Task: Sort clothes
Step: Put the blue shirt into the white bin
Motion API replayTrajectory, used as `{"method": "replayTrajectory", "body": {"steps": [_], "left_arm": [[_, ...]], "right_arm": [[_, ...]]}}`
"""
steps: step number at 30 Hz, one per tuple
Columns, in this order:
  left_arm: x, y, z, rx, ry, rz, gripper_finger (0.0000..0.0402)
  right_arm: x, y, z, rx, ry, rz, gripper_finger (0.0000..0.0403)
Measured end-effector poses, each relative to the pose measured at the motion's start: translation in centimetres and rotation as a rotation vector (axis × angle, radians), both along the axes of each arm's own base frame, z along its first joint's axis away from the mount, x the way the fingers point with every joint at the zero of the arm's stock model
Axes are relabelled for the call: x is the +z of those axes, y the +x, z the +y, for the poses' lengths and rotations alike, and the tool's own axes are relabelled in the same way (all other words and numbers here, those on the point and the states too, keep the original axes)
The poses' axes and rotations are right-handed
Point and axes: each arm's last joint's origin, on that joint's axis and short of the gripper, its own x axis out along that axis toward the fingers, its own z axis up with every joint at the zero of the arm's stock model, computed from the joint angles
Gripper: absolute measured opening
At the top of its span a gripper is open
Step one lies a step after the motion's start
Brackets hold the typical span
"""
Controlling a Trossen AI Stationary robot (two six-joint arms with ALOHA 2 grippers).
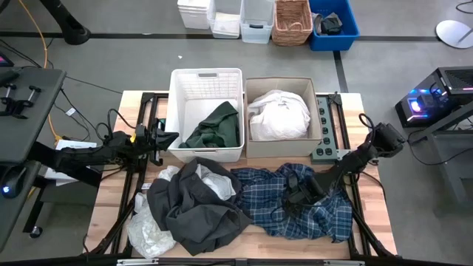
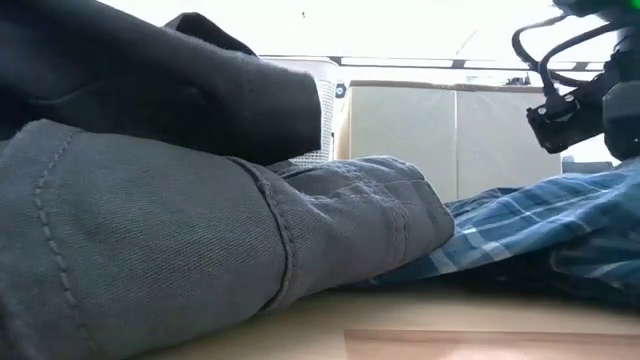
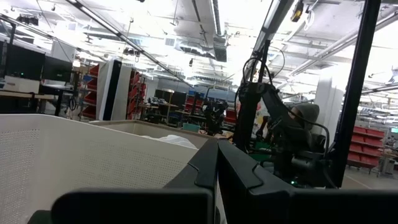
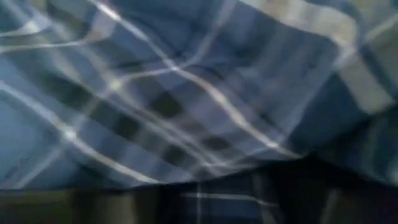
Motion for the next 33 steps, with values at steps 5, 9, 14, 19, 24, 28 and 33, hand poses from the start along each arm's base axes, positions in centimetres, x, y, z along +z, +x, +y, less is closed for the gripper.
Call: {"method": "replayTrajectory", "body": {"steps": [5,9,14,19,24,28,33], "left_arm": [[0.0,0.0,0.0,0.000,0.000,0.000,0.0000],[0.0,0.0,0.0,0.000,0.000,0.000,0.0000],[0.0,0.0,0.0,0.000,0.000,0.000,0.0000],[0.0,0.0,0.0,0.000,0.000,0.000,0.0000],[0.0,0.0,0.0,-0.001,0.000,0.000,0.0000],[0.0,0.0,0.0,0.000,0.000,0.000,0.0000],[0.0,0.0,0.0,0.000,0.000,0.000,0.0000]], "right_arm": [[0.0,-0.3,0.5,0.005,-0.047,-0.034,0.0037],[0.7,-0.1,1.2,0.047,-0.058,-0.045,0.0030],[5.5,1.0,3.3,0.177,-0.004,-0.156,0.0029],[15.0,2.3,3.9,0.273,0.043,-0.452,0.0024],[27.1,2.7,1.3,0.276,-0.105,-0.886,0.0020],[34.2,3.8,-2.0,0.310,-0.353,-1.114,0.0015],[41.4,6.4,-6.7,0.332,-0.655,-1.441,0.0014]]}}
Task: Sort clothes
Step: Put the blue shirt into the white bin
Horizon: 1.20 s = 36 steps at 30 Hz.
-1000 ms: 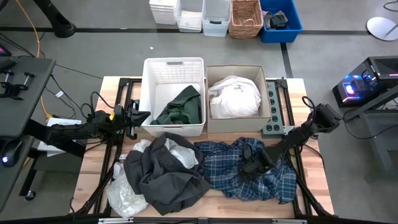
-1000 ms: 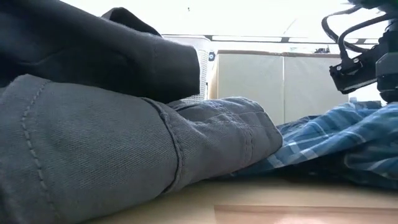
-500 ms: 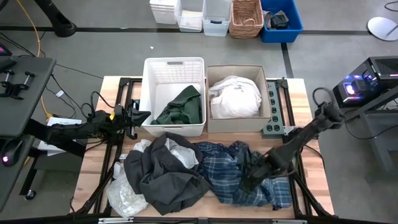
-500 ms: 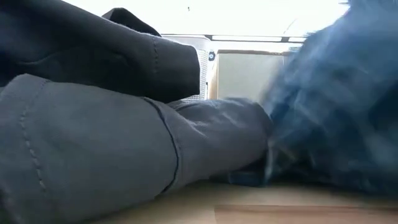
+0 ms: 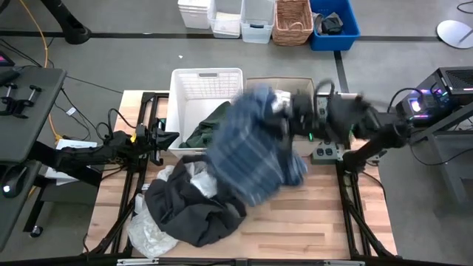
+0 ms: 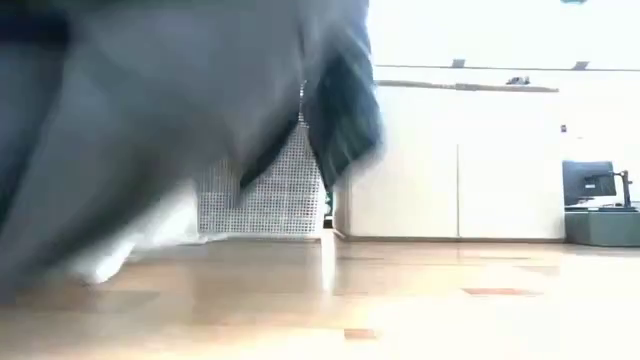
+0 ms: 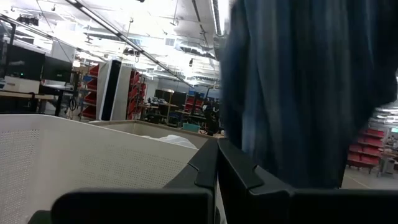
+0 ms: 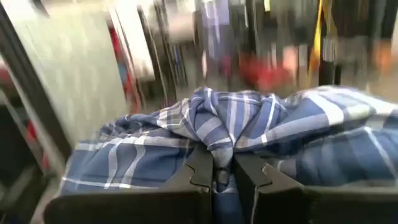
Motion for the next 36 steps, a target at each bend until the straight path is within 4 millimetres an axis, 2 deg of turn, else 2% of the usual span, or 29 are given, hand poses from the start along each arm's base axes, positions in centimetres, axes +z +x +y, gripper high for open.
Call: {"method": "replayTrajectory", "body": {"steps": [2,4,6,8,11,14,18,22,25,29,33,36], "left_arm": [[0.0,0.0,0.0,0.000,0.000,0.000,0.0000],[0.0,0.0,0.0,0.000,0.000,0.000,0.0000],[0.0,0.0,0.0,0.000,0.000,0.000,0.0000],[0.0,0.0,0.0,0.000,0.000,0.000,0.0000],[0.0,0.0,0.0,0.000,0.000,0.000,0.0000],[0.0,0.0,0.0,0.000,0.000,0.000,0.0000],[0.0,0.0,0.0,0.000,0.000,0.000,0.0000],[0.0,0.0,0.0,0.000,0.000,0.000,0.0000],[0.0,0.0,0.0,0.000,0.000,0.000,0.0000],[0.0,0.0,0.0,0.000,0.000,0.000,0.0000],[0.0,0.0,0.0,0.000,0.000,0.000,0.0000],[0.0,0.0,0.0,0.000,0.000,0.000,0.0000]], "right_arm": [[1.9,1.2,-1.7,0.003,-0.069,-0.130,0.0014],[2.9,2.6,-3.5,0.011,-0.119,-0.221,0.0014],[3.1,4.4,-5.2,0.012,-0.144,-0.268,0.0014],[2.5,6.6,-7.0,-0.005,-0.148,-0.271,0.0014],[0.1,10.2,-10.0,-0.065,-0.152,-0.240,0.0014],[-3.1,13.1,-13.4,-0.169,-0.102,-0.172,0.0014],[-7.9,15.9,-18.1,-0.373,-0.046,-0.008,0.0014],[-13.2,17.8,-21.5,-0.522,0.011,0.192,0.0014],[-16.7,19.0,-22.4,-0.502,0.090,0.305,0.0014],[-20.4,20.8,-21.7,-0.372,0.171,0.421,0.0028],[-21.7,21.1,-20.1,-0.277,0.159,0.533,0.0109],[-21.1,20.5,-19.0,-0.291,0.088,0.606,0.0184]]}}
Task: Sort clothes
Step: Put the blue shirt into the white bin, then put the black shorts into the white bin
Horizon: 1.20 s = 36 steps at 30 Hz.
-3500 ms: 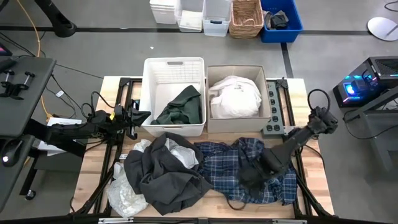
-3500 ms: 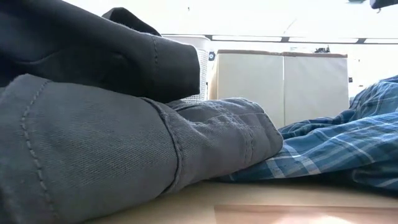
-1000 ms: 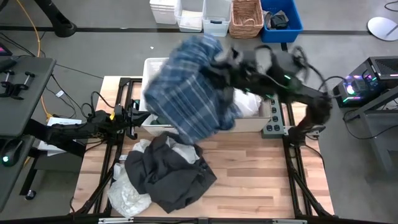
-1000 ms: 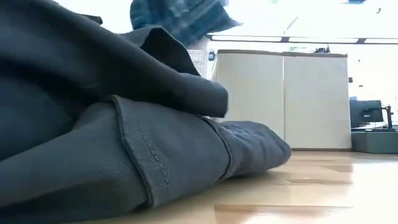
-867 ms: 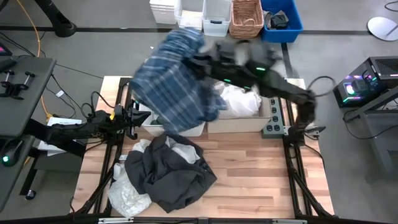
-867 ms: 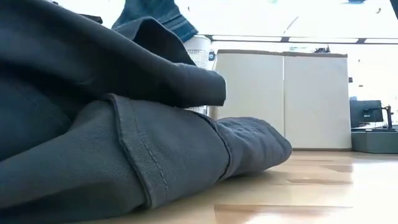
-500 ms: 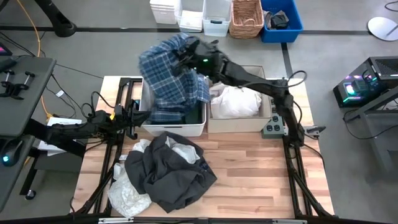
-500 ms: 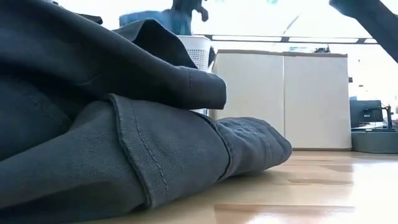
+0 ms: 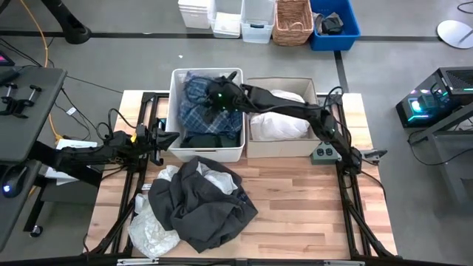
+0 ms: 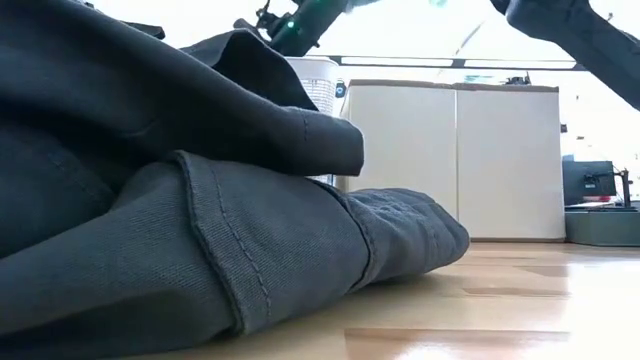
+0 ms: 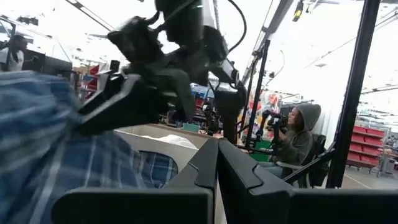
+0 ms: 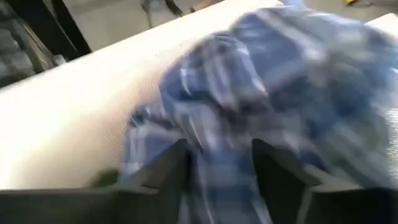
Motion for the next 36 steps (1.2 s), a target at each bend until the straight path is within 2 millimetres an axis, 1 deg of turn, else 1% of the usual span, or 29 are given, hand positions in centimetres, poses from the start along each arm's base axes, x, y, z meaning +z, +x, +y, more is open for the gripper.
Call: {"method": "replayTrajectory", "body": {"steps": [3,4,6,7,9,12,14,16,19,22,25,27,30,32,36], "left_arm": [[0.0,0.0,0.0,0.000,0.000,0.000,0.0000],[0.0,0.0,0.0,0.002,0.000,0.000,0.0000],[0.0,0.0,0.0,0.002,-0.001,0.000,0.0000],[0.0,0.0,0.0,0.003,0.000,0.000,0.0000],[0.0,0.0,0.0,0.002,0.000,0.000,0.0000],[0.0,0.0,0.0,0.002,0.000,0.000,0.0000],[0.0,0.0,0.0,0.002,0.000,0.000,0.0000],[0.0,0.0,0.0,0.002,0.000,0.000,0.0000],[0.0,0.0,0.0,0.002,0.000,0.000,0.0000],[0.0,0.0,0.0,0.002,0.000,0.000,0.0000],[0.0,0.0,0.0,0.002,0.000,0.000,0.0000],[0.0,0.0,0.0,0.001,0.000,0.000,0.0000],[0.0,0.0,0.0,0.001,0.000,0.000,0.0000],[0.0,0.0,0.0,0.001,0.000,0.000,0.0000],[0.0,0.0,0.0,0.000,0.000,0.000,0.0000]], "right_arm": [[1.5,-0.8,0.8,0.017,-0.042,0.038,0.0249],[2.4,-1.4,1.1,0.029,-0.043,0.030,0.0265],[3.5,-2.3,1.7,0.072,-0.032,0.031,0.0289],[4.7,-3.1,2.0,0.103,-0.018,0.024,0.0296],[5.9,-4.1,2.9,0.150,0.015,0.024,0.0303],[7.7,-5.4,5.2,0.238,0.096,-0.009,0.0305],[8.4,-5.9,7.3,0.306,0.160,-0.019,0.0306],[8.4,-6.0,9.9,0.367,0.220,-0.001,0.0306],[7.3,-5.6,14.9,0.484,0.259,0.054,0.0307],[5.9,-5.0,19.8,0.595,0.246,0.095,0.0307],[4.0,-4.2,23.4,0.656,0.195,0.133,0.0307],[2.0,-3.2,25.0,0.684,0.179,0.169,0.0307],[-1.1,-1.5,26.9,0.739,0.152,0.192,0.0307],[-3.0,-0.3,27.9,0.788,0.125,0.178,0.0307],[-6.3,1.4,30.0,0.865,0.061,0.150,0.0307]]}}
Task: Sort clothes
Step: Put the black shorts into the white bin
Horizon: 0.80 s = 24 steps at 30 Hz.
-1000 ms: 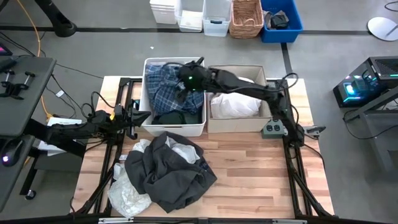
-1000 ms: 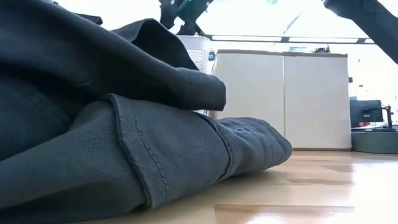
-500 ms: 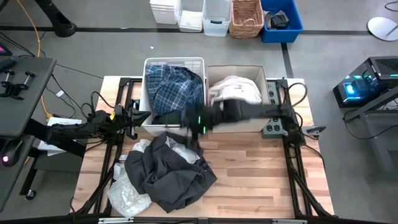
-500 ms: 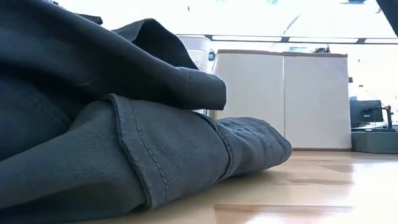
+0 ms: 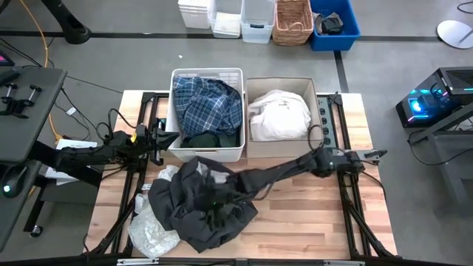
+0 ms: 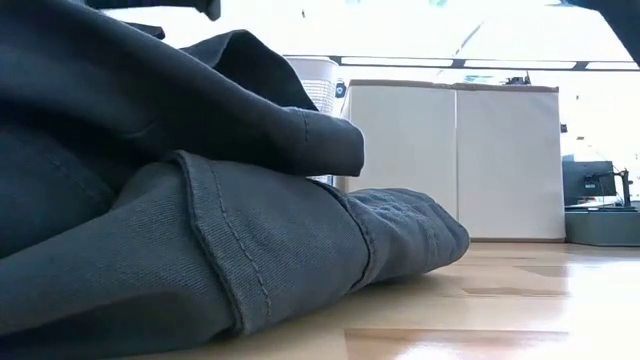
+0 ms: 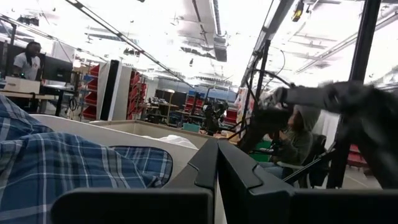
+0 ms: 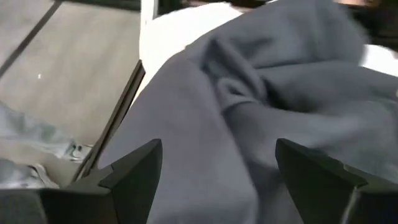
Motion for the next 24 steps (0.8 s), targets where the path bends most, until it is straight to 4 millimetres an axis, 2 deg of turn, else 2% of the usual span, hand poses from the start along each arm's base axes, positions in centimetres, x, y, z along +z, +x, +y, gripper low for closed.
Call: {"method": "replayTrajectory", "body": {"steps": [5,9,11,12,14,15,16,19,22,24], "left_arm": [[0.0,0.0,0.0,0.000,0.000,0.000,0.0000],[0.0,0.0,0.0,0.000,0.000,0.000,0.0000],[0.0,0.0,0.0,0.000,0.000,0.000,0.0000],[0.0,0.0,0.0,0.000,0.000,0.000,0.0000],[0.0,0.0,0.0,0.000,0.000,0.000,0.0000],[0.0,0.0,0.0,0.000,0.000,0.000,0.0000],[0.0,0.0,0.0,0.000,0.000,0.000,0.0000],[0.0,0.0,0.0,0.000,0.000,0.000,0.0000],[0.0,0.0,0.0,0.000,0.000,0.000,0.0000],[0.0,0.0,0.0,0.000,0.000,0.000,0.0000]], "right_arm": [[-3.8,1.0,2.2,0.047,-0.047,-0.003,0.0307],[-6.5,1.4,2.9,-0.017,-0.129,0.014,0.0292],[-7.3,1.2,3.3,-0.038,-0.141,0.040,0.0244],[-7.4,1.1,3.5,-0.045,-0.137,0.051,0.0206],[-7.0,0.8,3.9,-0.055,-0.126,0.051,0.0098],[-6.5,0.6,4.0,-0.054,-0.123,0.050,0.0052],[-5.8,0.4,4.0,-0.055,-0.115,0.044,0.0028],[-2.1,-0.5,3.3,-0.093,-0.056,0.005,0.0010],[4.4,-2.5,2.2,-0.100,-0.011,-0.113,0.0006],[10.2,-5.1,1.2,-0.117,-0.008,-0.240,0.0004]]}}
